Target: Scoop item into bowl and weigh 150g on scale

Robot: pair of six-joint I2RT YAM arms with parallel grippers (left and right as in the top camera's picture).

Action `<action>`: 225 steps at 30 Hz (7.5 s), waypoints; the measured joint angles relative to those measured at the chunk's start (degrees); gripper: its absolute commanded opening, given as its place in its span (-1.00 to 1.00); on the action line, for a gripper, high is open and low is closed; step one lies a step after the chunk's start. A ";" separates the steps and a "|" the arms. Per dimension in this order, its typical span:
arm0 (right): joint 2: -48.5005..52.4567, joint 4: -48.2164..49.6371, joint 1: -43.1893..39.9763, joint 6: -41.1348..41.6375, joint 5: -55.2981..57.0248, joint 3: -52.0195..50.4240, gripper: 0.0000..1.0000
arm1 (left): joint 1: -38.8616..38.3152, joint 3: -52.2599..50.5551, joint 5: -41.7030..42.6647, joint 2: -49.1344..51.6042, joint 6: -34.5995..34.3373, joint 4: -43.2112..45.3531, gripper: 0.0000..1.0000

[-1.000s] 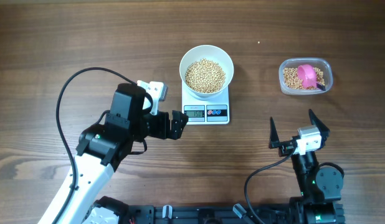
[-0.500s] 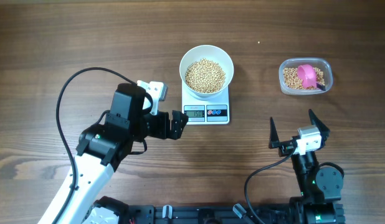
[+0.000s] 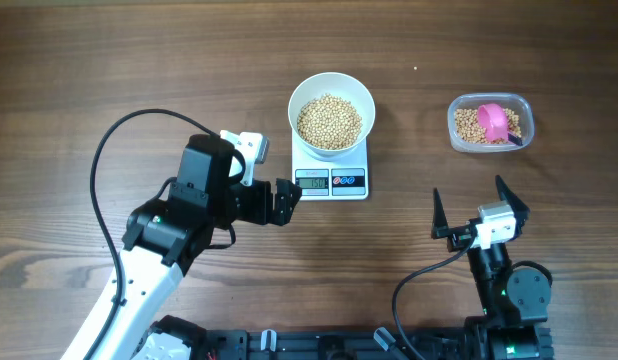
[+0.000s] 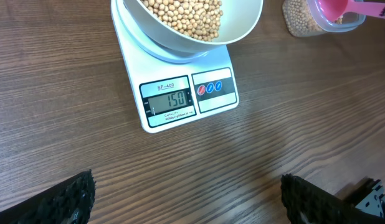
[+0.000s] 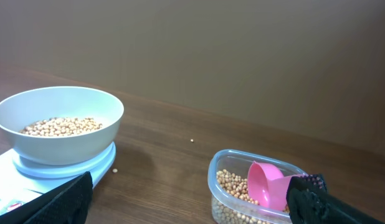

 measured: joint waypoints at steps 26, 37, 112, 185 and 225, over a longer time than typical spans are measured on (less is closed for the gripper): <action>-0.07 -0.13 0.00 0.00 0.00 -0.02 0.99 | 6.97 -13.68 -5.07 -31.65 4.52 5.31 1.00; -0.11 -0.15 0.00 -0.02 0.00 -0.20 0.99 | 14.45 -30.12 -6.34 -50.97 4.50 13.73 1.00; -0.11 -0.13 0.00 -0.02 0.00 -0.26 0.99 | 18.23 -48.09 -18.32 -61.57 13.86 34.07 1.00; -0.11 -0.09 -3.26 8.24 8.57 -0.26 0.99 | 18.23 -48.09 -18.32 -61.57 13.86 34.07 1.00; -0.11 -0.07 -3.26 8.24 8.57 -0.26 0.99 | 18.23 -48.09 -18.34 -61.57 13.46 34.10 1.00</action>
